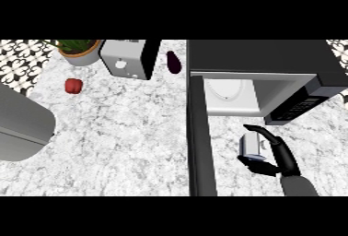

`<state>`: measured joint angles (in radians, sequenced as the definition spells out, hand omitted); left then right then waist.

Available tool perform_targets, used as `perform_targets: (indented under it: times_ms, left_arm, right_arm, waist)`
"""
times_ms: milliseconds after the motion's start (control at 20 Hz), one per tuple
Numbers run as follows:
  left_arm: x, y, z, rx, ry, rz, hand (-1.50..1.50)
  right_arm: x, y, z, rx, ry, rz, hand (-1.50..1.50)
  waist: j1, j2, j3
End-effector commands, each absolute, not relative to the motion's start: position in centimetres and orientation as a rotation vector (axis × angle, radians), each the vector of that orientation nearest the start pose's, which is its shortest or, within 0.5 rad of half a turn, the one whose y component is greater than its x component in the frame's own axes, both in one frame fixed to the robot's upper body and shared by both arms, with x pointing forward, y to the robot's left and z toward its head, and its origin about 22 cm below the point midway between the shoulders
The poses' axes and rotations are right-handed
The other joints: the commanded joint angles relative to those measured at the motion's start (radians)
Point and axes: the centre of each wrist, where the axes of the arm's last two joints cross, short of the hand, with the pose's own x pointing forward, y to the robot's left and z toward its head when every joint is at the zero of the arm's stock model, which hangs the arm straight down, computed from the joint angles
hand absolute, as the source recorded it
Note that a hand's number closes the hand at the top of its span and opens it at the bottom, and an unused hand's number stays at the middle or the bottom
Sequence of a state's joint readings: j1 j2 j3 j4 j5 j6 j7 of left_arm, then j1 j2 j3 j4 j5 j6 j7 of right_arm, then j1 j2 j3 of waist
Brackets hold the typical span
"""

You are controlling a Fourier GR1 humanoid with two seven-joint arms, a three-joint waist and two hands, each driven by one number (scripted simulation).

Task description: Pick up the milk, place it into the microwave and close the microwave

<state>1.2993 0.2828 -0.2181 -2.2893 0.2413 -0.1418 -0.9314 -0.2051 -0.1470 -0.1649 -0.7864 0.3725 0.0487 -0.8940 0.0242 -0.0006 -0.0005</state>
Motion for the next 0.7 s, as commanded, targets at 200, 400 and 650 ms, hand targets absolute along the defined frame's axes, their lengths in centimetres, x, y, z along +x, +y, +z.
perform_targets:
  times_ms: [200,400,650]
  left_arm:
    - [-4.1,25.1,6.5,0.013,-1.997,0.158,-1.5]
    - [-3.1,26.3,6.7,0.016,-1.995,0.171,-1.5]
    - [-4.1,25.8,7.3,0.013,-1.996,0.166,-1.5]
  right_arm:
    - [26.1,-30.6,-13.2,-0.298,-1.807,0.604,1.5]
    - [25.4,-30.0,-14.5,-0.339,-1.797,0.669,1.5]
    - [25.7,-32.0,-14.0,-0.375,-1.8,0.678,1.5]
  waist:
    - [0.009,0.004,0.003]
    - [0.003,0.007,0.003]
    - [0.005,0.004,0.003]
